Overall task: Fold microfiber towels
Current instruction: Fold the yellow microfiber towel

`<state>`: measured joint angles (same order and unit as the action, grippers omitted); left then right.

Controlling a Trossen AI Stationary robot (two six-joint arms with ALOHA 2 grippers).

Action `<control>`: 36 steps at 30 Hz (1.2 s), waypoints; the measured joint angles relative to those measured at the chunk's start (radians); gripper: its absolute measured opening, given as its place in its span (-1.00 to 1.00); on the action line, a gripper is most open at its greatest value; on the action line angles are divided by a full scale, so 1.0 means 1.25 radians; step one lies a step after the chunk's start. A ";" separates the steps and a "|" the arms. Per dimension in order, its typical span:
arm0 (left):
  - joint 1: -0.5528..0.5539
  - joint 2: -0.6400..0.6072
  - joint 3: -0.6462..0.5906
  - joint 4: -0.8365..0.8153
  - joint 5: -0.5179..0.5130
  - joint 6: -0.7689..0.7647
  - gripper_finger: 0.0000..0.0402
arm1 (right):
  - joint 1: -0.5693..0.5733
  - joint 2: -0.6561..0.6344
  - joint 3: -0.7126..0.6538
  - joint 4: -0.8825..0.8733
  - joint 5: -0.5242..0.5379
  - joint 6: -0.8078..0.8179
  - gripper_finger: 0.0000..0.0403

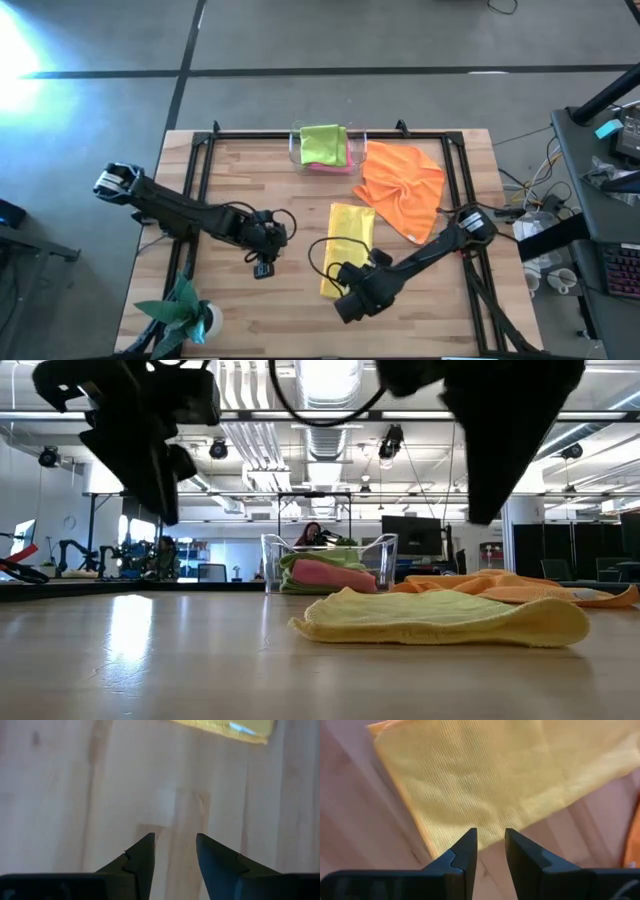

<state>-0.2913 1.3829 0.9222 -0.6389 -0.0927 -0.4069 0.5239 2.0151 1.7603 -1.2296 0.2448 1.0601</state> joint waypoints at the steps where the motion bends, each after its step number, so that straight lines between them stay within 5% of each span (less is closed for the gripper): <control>1: 0.000 0.006 0.000 -0.001 0.018 -0.003 -0.35 | 0.008 -0.011 -0.006 -0.001 0.010 -0.001 -0.55; 11: 0.000 0.043 0.041 0.007 0.081 -0.002 0.01 | 0.090 -0.159 -0.162 0.014 0.060 0.042 -0.55; 15: -0.015 0.055 0.049 0.119 0.080 0.071 0.06 | 0.121 -0.221 -0.240 0.064 0.065 0.035 -0.55; 23: -0.081 0.134 0.068 0.329 0.025 0.290 0.07 | 0.153 -0.324 -0.427 0.269 0.056 -0.030 -0.55; 36: -0.110 0.338 0.190 0.330 -0.038 0.297 0.07 | 0.155 -0.348 -0.602 0.675 0.049 -0.235 -0.55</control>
<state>-0.4287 1.8050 1.1594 -0.2265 -0.1406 -0.0358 0.7175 1.5803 1.0082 -0.3865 0.3061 0.7661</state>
